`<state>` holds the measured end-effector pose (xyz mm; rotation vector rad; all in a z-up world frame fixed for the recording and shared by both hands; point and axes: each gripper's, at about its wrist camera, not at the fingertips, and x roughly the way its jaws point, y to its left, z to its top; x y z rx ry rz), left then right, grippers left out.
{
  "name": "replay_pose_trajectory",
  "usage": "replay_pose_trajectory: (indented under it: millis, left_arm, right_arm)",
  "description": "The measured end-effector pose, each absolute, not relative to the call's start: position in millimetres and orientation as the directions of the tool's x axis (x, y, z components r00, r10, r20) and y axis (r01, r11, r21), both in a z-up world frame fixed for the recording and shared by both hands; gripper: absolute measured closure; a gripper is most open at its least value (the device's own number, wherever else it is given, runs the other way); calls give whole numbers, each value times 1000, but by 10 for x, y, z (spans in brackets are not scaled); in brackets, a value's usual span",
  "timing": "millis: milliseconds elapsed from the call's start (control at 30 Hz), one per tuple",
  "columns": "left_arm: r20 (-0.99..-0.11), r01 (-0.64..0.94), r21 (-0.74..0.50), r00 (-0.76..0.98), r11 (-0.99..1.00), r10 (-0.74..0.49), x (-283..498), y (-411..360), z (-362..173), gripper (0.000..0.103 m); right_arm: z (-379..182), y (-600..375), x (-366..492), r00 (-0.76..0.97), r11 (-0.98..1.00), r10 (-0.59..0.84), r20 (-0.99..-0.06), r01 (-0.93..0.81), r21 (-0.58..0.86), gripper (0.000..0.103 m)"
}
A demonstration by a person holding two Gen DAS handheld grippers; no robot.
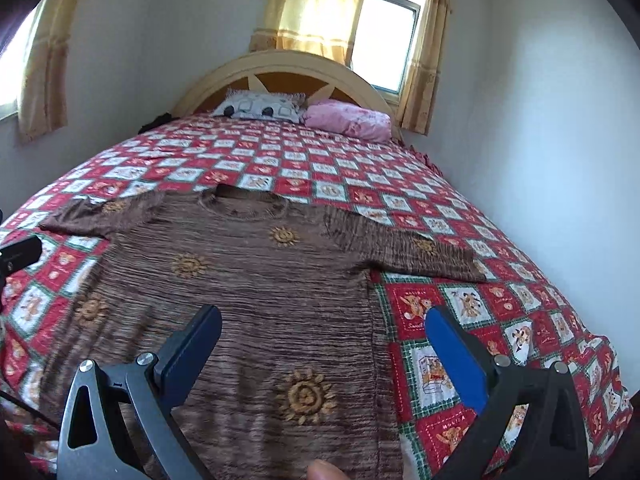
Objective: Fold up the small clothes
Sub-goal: 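Move the right gripper to a sweater sleeve cuff and grasp it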
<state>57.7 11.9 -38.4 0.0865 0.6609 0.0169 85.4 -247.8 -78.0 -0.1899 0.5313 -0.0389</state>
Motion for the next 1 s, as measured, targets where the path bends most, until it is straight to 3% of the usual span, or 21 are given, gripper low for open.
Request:
replay_pose_trajectory:
  millis: [467, 1000]
  left_arm:
    - [-683, 97, 156, 729, 983, 36, 1350, -271, -597, 0]
    - [-704, 157, 198, 709, 967, 29, 2215, -707, -826, 0]
  right_arm:
    - [-1089, -2950, 1605, 793, 971, -164, -586, 27, -236, 1]
    - [-1301, -3900, 2432, 723, 982, -177, -668, 84, -169, 1]
